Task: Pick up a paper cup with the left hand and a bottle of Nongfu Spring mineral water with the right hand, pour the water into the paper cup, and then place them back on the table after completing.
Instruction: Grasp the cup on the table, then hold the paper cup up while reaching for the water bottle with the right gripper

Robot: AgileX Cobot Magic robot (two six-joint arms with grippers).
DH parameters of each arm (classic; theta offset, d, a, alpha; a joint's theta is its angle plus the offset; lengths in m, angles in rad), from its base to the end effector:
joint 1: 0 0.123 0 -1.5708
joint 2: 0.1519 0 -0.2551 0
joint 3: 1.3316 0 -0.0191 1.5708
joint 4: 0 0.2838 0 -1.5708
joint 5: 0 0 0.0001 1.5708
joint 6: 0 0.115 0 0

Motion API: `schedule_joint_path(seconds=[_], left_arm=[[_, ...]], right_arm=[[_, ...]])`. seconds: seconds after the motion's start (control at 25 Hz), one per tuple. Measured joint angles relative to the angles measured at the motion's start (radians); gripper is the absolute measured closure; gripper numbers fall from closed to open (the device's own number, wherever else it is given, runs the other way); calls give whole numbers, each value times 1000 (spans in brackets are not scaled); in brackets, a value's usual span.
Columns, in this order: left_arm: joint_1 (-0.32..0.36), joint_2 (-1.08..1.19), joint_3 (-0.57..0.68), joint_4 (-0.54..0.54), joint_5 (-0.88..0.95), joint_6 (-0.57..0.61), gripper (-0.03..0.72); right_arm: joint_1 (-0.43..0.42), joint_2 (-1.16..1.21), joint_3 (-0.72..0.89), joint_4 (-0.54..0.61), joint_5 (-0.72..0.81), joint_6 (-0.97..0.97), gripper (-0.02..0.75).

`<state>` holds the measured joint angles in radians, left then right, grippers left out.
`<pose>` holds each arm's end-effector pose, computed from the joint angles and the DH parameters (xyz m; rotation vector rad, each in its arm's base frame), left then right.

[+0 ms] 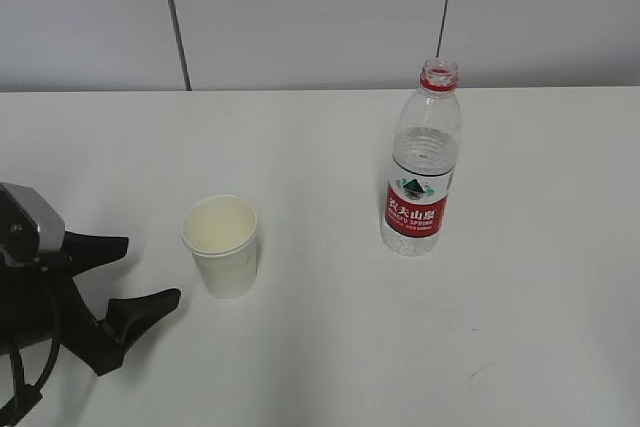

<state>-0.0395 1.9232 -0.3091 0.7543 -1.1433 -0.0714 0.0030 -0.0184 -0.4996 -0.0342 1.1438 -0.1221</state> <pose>0.2301 -0.0808 0.0193 0.7269 1.8686 -0.5323 0.0683 -0.0034 0.2751 -0.1283 2.1069 -0.1126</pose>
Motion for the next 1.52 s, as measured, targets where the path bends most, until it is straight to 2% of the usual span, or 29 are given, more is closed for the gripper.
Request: schedule_joint_path(seconds=[0.28, 0.44, 0.64, 0.8, 1.12, 1.52], left_arm=[[-15, 20, -68, 59, 0, 0, 80], [-91, 61, -97, 67, 0, -1, 80], [-200, 114, -161, -33, -1, -1, 80], [-246, 155, -193, -126, 0, -2, 80], [-255, 161, -193, -214, 0, -2, 83], [-255, 161, -193, -219, 0, -2, 125]], right_arm=[[0, 0, 0, 0, 0, 0, 150], [0, 0, 0, 0, 0, 0, 150], [0, 0, 0, 0, 0, 0, 150], [0, 0, 0, 0, 0, 0, 150], [0, 0, 0, 0, 0, 0, 150], [0, 0, 0, 0, 0, 0, 150]])
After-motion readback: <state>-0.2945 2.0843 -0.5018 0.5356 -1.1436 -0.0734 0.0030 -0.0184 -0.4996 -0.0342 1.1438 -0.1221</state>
